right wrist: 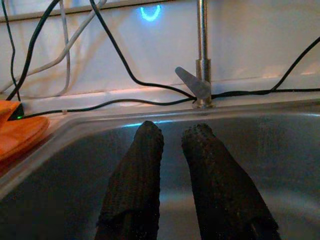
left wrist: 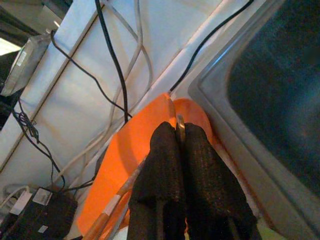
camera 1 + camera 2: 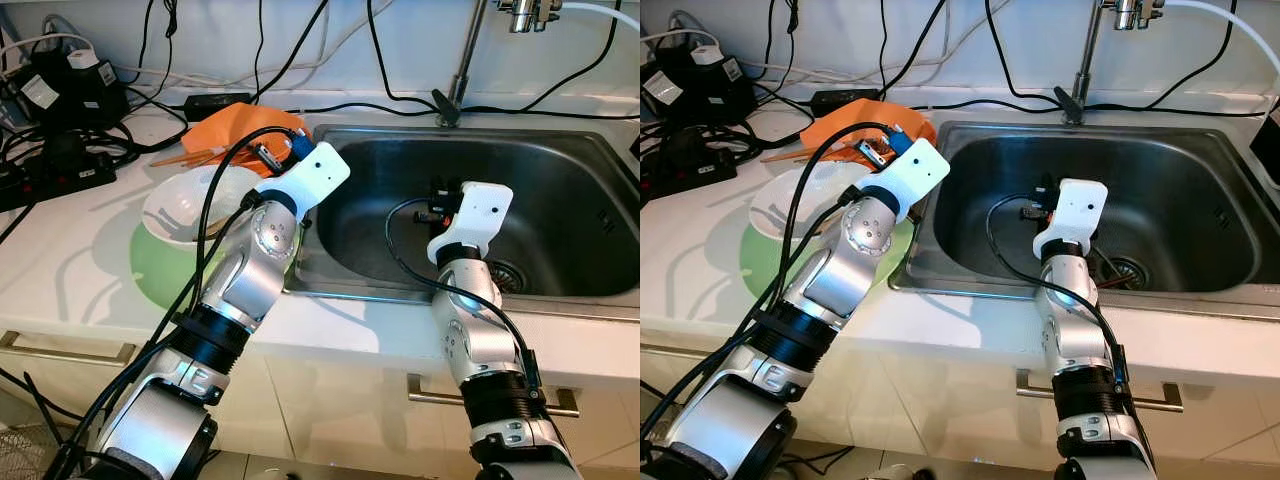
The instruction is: Kitchen organization
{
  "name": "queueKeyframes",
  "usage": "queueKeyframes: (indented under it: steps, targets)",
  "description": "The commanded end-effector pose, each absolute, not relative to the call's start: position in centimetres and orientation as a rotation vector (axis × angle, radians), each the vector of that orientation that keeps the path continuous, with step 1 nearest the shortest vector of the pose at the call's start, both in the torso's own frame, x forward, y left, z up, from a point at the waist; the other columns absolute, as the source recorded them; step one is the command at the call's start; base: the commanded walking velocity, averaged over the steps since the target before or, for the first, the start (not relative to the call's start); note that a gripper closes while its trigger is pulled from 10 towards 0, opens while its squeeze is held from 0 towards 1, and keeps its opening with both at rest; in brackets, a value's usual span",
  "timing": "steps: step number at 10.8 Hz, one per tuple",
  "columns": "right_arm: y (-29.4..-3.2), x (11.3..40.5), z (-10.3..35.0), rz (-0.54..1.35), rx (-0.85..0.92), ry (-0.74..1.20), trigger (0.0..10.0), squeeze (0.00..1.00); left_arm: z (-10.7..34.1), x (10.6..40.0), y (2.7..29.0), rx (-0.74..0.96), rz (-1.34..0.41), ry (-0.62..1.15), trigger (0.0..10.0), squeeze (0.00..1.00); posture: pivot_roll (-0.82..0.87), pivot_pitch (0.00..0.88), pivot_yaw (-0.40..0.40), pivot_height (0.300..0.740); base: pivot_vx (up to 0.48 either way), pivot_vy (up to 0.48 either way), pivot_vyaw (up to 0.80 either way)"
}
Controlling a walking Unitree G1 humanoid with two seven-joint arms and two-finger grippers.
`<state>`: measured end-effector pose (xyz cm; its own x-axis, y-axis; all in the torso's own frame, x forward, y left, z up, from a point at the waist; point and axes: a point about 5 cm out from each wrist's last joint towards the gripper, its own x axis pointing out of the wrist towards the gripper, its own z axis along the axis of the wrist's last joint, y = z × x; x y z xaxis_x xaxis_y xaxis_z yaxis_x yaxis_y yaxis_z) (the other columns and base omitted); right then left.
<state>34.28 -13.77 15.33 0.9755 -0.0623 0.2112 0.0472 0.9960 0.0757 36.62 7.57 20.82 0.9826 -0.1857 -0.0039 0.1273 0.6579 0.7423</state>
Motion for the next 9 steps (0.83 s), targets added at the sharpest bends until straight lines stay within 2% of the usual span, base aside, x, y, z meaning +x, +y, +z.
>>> queueKeyframes:
  steps: [1,2,3,4,7,9]
  targets:
    - [-13.3,34.6,15.7,-0.047,0.072,-0.222,10.0,0.0,21.8,36.7,7.9,0.836,-0.157,-0.097,0.0,0.0,0.04,0.0,0.072,0.74,0.0,0.0,0.0]
    - [-13.3,34.5,15.7,-0.047,0.076,-0.223,10.0,0.0,22.7,36.6,7.8,0.843,-0.147,-0.132,0.0,0.0,0.04,0.0,0.069,0.74,0.0,0.0,0.0]
    - [-13.4,34.4,15.6,-0.047,0.074,-0.22,10.0,0.0,23.6,36.4,7.5,0.852,-0.132,-0.182,2.4,0.0,0.04,0.0,0.066,0.74,0.0,0.0,0.0]
    - [-13.5,34.5,15.6,-0.047,0.071,-0.22,10.0,0.0,24.3,36.2,7.3,0.861,-0.123,-0.216,10.0,0.0,0.04,0.0,0.065,0.74,0.0,0.0,0.0]
    - [-13.4,34.6,15.7,-0.047,0.075,-0.22,10.0,0.0,25.4,35.7,7.0,0.881,-0.118,-0.291,10.0,0.0,0.05,0.0,0.063,0.74,0.0,0.0,0.0]
    - [-13.7,34.6,15.6,-0.051,0.069,-0.217,10.0,0.0,29.3,34.0,5.3,0.881,-0.128,-0.587,10.0,0.0,0.05,0.0,0.063,0.74,0.0,0.0,0.0]
